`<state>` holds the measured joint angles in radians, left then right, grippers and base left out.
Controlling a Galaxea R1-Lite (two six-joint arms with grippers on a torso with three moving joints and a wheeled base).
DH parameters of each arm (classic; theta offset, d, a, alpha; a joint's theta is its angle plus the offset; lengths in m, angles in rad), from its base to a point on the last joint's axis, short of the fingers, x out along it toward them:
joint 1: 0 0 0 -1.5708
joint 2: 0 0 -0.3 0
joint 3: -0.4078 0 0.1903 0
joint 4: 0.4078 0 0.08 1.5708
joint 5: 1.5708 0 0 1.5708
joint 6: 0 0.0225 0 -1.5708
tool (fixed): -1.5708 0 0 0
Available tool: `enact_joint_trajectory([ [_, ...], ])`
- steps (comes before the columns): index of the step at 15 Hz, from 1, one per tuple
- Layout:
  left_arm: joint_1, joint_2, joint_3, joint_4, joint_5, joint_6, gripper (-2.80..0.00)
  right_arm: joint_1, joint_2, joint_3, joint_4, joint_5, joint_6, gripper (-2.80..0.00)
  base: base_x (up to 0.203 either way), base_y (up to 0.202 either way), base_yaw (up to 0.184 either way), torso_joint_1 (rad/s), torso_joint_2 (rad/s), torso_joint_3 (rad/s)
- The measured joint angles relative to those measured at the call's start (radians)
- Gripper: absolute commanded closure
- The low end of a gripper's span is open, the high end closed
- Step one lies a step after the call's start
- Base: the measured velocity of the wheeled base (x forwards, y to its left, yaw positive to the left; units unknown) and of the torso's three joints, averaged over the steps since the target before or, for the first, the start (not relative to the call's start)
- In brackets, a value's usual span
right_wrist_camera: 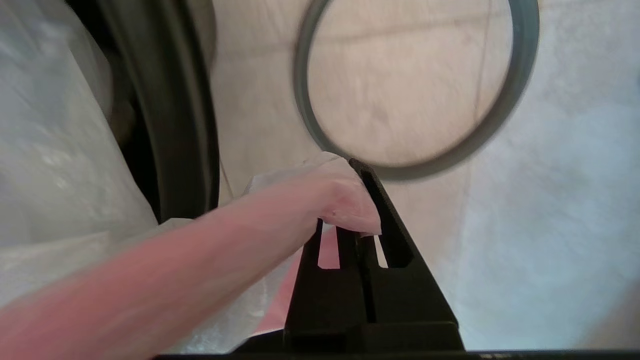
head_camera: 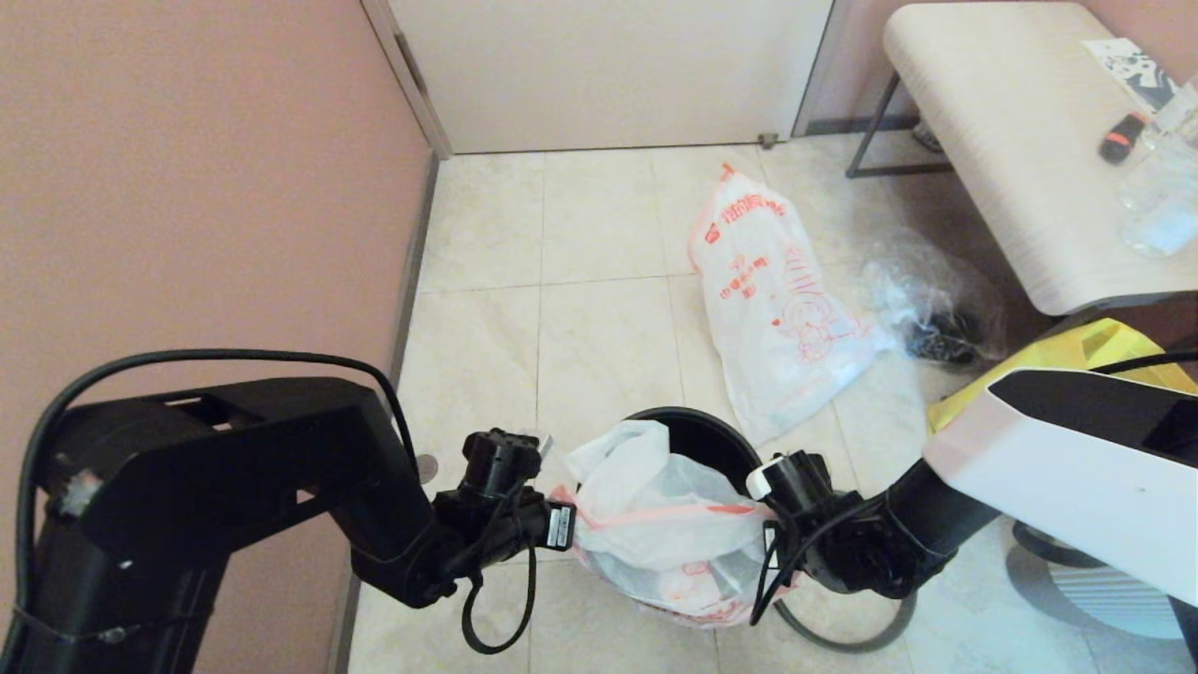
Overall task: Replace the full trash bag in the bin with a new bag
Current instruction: Put the new garbage bag on the trash can
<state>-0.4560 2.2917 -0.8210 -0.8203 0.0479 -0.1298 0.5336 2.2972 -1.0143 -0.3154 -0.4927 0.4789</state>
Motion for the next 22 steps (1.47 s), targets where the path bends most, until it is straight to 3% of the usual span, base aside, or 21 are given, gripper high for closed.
enact_joint_trajectory([
  [3, 0.003, -0.007, 0.025, -0.098, -0.017, -0.026, 0.00, -0.021, 0.005, 0.024, -0.102, 0.003, 0.000, 0.00, 0.000, 0.000, 0.000, 0.000, 0.00, 0.000],
  [9, 0.015, -0.012, 0.018, -0.100, -0.048, -0.060, 0.00, -0.053, 0.004, 0.041, -0.193, 0.009, 0.001, 0.00, 0.000, 0.000, 0.000, 0.000, 0.00, 0.000],
  [13, 0.036, -0.047, 0.059, -0.101, -0.129, -0.089, 0.00, -0.066, -0.021, 0.093, -0.264, 0.014, 0.002, 0.00, 0.000, 0.000, 0.000, 0.000, 0.00, 0.000],
  [18, 0.043, -0.058, 0.025, -0.098, -0.157, -0.152, 0.00, -0.071, -0.033, 0.108, -0.335, 0.015, 0.002, 0.00, 0.000, 0.000, 0.000, 0.000, 0.00, 0.000],
  [22, 0.041, -0.057, 0.012, -0.094, -0.157, -0.157, 0.00, -0.070, -0.032, 0.109, -0.338, 0.015, 0.002, 0.00, 0.000, 0.000, 0.000, 0.000, 0.00, 0.000],
])
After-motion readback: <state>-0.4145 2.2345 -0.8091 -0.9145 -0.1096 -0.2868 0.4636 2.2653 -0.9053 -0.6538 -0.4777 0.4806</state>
